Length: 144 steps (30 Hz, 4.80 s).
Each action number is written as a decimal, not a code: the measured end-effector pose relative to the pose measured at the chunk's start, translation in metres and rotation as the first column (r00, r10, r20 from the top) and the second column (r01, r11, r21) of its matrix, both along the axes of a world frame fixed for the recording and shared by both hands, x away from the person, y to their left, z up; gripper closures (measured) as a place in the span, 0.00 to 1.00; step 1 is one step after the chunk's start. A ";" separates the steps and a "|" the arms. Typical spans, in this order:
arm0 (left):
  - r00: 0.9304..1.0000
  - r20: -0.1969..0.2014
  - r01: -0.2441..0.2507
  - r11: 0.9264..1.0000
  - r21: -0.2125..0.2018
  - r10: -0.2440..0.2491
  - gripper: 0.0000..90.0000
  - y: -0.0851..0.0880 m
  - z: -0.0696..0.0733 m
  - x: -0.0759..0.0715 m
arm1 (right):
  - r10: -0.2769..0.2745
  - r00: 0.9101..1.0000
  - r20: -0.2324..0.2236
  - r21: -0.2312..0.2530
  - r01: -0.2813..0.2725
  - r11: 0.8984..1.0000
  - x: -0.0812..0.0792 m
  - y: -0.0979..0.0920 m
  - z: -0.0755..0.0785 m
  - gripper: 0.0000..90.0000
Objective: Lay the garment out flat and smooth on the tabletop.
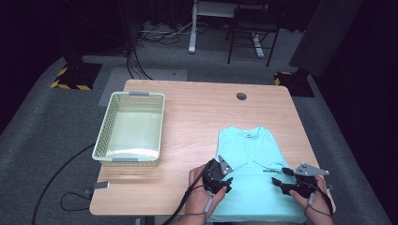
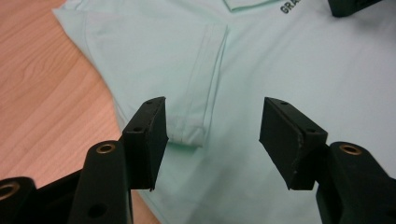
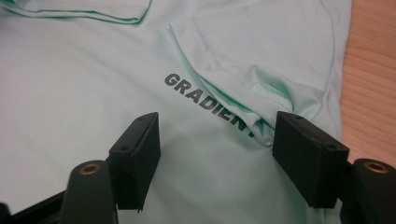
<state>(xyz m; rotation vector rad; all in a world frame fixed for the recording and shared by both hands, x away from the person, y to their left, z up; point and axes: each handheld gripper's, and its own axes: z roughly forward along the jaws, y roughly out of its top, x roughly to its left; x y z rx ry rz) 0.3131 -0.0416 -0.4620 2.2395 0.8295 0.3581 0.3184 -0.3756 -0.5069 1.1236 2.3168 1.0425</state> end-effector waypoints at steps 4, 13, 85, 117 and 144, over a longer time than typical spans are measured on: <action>1.000 0.010 0.009 1.000 -0.012 -0.009 0.47 -0.004 0.007 0.007 | 0.000 1.000 0.000 0.001 0.000 1.000 0.000 0.000 0.000 0.36; 0.999 0.027 0.024 1.000 0.006 -0.024 0.47 -0.017 0.018 0.024 | 0.000 1.000 -0.001 0.001 0.000 1.000 0.000 0.000 0.000 0.36; 0.966 0.075 -0.250 0.967 0.043 0.247 0.92 0.059 0.015 0.065 | 0.003 0.999 0.045 0.025 -0.004 1.000 -0.006 0.006 0.021 0.51; 0.982 -0.003 -0.190 0.981 -0.044 0.190 0.48 0.057 -0.022 -0.004 | 0.068 0.997 -0.048 -0.084 -0.072 0.994 0.060 0.053 0.020 0.60; 0.986 0.012 -0.163 0.985 -0.053 0.164 0.47 0.057 -0.046 -0.003 | -0.005 1.000 0.003 -0.031 0.005 0.999 0.070 0.020 0.045 0.98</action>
